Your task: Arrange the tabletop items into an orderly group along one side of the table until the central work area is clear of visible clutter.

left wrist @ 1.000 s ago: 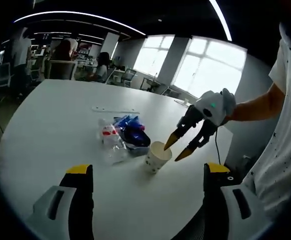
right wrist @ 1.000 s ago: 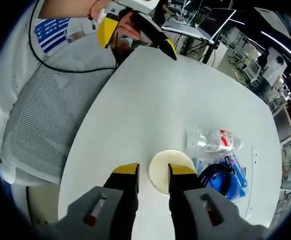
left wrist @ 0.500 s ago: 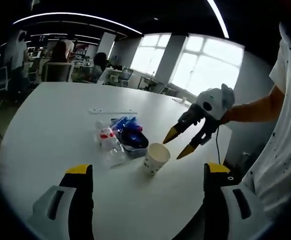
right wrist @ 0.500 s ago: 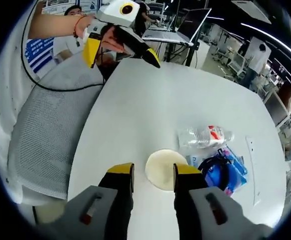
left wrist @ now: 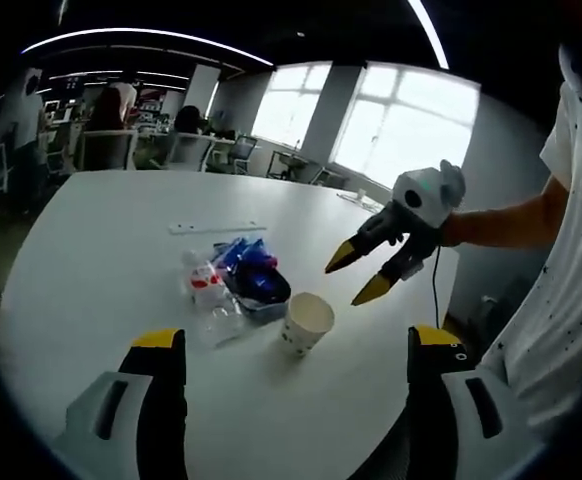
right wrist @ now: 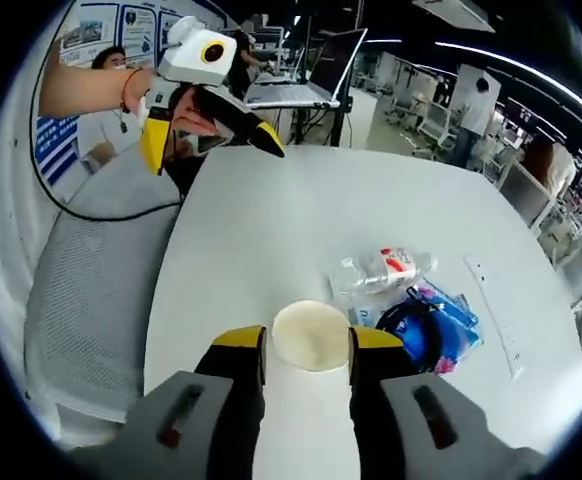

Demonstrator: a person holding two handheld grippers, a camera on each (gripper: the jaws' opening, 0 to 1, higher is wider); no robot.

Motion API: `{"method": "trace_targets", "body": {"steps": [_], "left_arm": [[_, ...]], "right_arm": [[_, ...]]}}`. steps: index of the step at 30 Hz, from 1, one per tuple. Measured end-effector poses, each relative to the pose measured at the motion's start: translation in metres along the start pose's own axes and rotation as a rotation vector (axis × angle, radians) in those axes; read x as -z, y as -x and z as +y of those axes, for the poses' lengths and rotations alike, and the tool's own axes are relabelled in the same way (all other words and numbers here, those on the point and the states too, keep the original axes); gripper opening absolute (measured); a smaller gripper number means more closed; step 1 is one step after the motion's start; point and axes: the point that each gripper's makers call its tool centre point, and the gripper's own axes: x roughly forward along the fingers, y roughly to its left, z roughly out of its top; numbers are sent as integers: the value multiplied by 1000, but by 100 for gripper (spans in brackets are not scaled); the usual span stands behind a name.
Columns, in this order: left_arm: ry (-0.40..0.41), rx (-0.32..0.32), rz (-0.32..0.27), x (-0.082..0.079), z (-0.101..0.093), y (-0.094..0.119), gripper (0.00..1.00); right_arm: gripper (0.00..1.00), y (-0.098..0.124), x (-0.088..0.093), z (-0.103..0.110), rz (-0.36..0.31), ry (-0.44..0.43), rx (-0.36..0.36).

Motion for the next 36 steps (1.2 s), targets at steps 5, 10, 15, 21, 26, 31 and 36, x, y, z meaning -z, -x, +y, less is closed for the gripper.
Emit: {"method": "trace_targets", "body": {"steps": [5,10,15,21,26,31,36], "left_arm": [[-15,17,14,-4,-6,-6,94],[-30,34,26,-8,-11,-13,94],[-39,44,33,-12,-14,-19,94],[-50,58,45,-15,-16,-26,94],[-52,65,52,-16,-17,-31,94],[-56,69,59,-18,-16,-35,95],[-59,72,62,-20,-14,-39,95]], "right_arm": [[32,12,3,-11,-32,-48,53],[32,23,9,-26,-45,-94,115],[32,33,14,-42,-63,-136,173],[33,41,20,-57,-71,-180,212],[33,45,23,-66,-81,-203,229],[34,46,30,-78,-67,-221,245],[33,45,35,-90,-70,-260,257]]}}
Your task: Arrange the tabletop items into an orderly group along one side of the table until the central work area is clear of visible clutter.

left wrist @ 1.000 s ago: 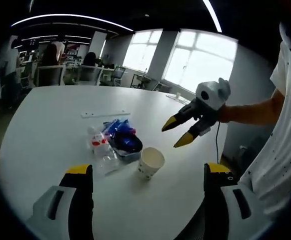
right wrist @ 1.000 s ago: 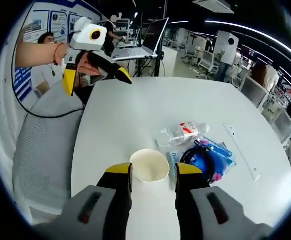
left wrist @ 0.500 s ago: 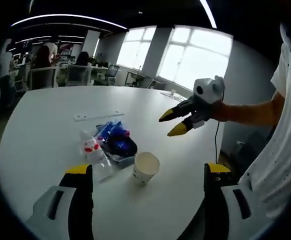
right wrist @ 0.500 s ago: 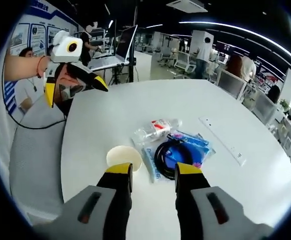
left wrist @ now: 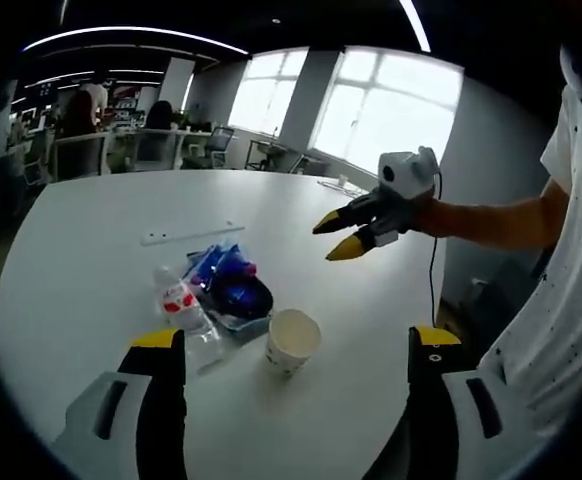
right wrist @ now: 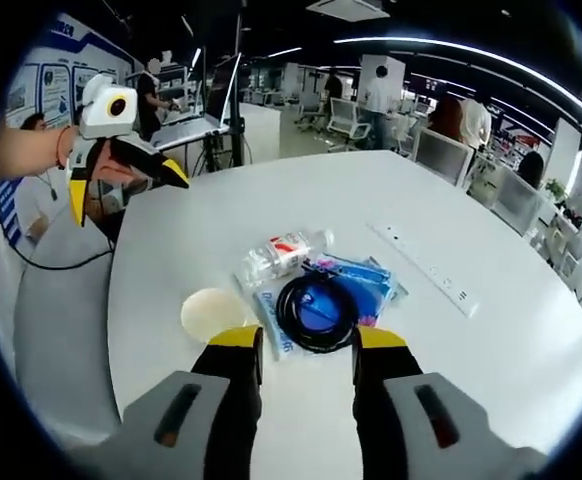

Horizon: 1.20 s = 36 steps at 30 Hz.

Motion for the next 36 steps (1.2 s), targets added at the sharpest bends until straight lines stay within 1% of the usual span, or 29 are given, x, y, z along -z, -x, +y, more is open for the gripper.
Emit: {"method": "trace_targets", "body": {"steps": [5,10,18,26,36], "left_arm": [[3,3,3,0,3,-4,95],[5,3,6,-1,7,-7,94],[17,4,4,0,13,-12,94],[29,1,0,1,20,-14,94],[51,-10,-15,1,30,-14,94]], "right_arm": [[33,-9,4,-9,14,-16,10],[34,-20,5,-15,26,-24,5],[33,-43,6,-26,40,-66,-1],[32,-68,4,-30,42,-110,-26],[31,-102,5,-32,83,-101,-43]]}}
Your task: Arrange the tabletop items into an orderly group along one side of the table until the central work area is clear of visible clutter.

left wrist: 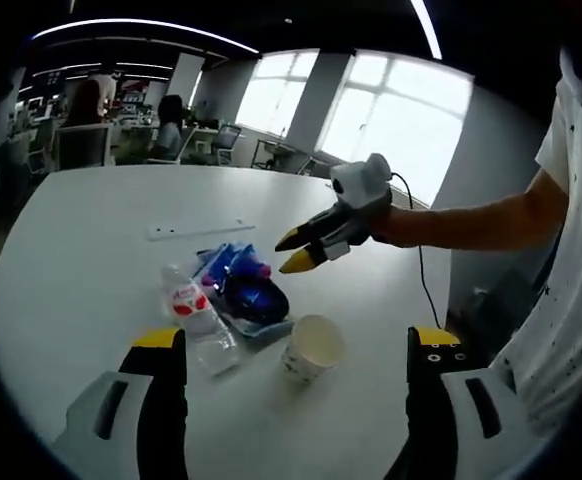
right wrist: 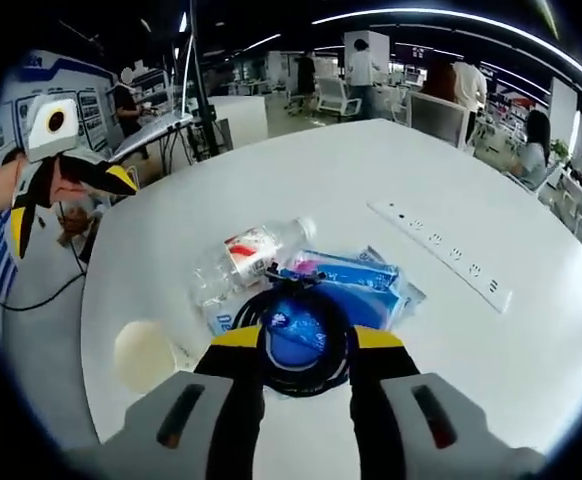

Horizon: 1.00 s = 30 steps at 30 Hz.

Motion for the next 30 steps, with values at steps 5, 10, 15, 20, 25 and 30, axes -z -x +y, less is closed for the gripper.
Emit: {"method": "trace_targets", "body": {"steps": [5,10,15,20,25,30], "left_arm": [[11,-6,-1,3,5,1,93],[23,-12,-7,5,9,1,93],[36,-14,-6,8,13,-1,93],[45,-18,-10,8,18,-2,93],[50,-18,-10,10,21,-3,93],[57,-21,-12,11,24,-4,93]], "right_arm": [[30,-12,3,-4,16,-11,-7],[30,-25,9,-9,41,-21,-11],[30,-37,15,-14,61,-37,-15],[29,-48,20,-19,80,-49,-15],[29,-55,26,-23,96,-54,-16],[27,-60,32,-25,119,-55,-19]]}}
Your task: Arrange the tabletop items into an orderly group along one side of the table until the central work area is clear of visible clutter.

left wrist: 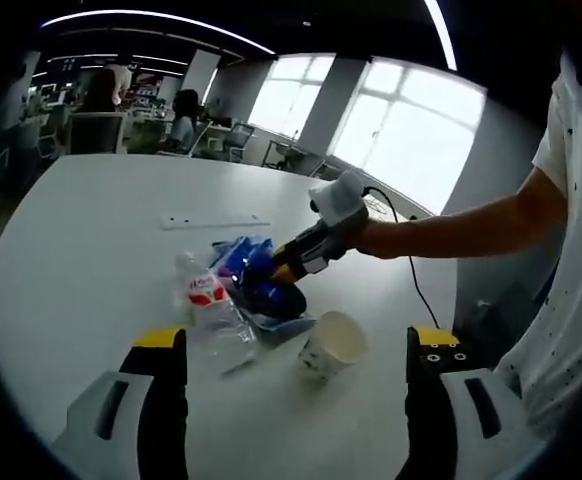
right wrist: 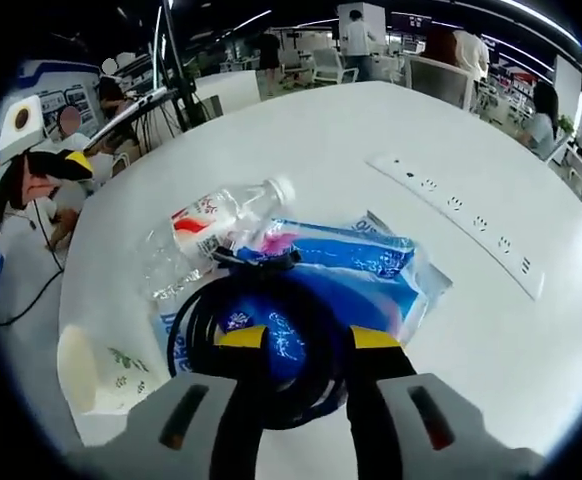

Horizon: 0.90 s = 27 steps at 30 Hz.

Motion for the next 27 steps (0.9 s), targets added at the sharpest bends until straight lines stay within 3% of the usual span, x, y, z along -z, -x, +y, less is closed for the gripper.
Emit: {"method": "trace_targets", "body": {"steps": [8,17,27], "left_arm": [[10,-4,3,3,4,0,93],[9,-2,9,3,4,-4,92],[-1,3,14,0,0,-5,92]], "right_arm": [[20,-3,3,-5,11,-4,18],[13,-4,3,-7,28,51,89],[5,-5,3,-3,21,117,93]]}}
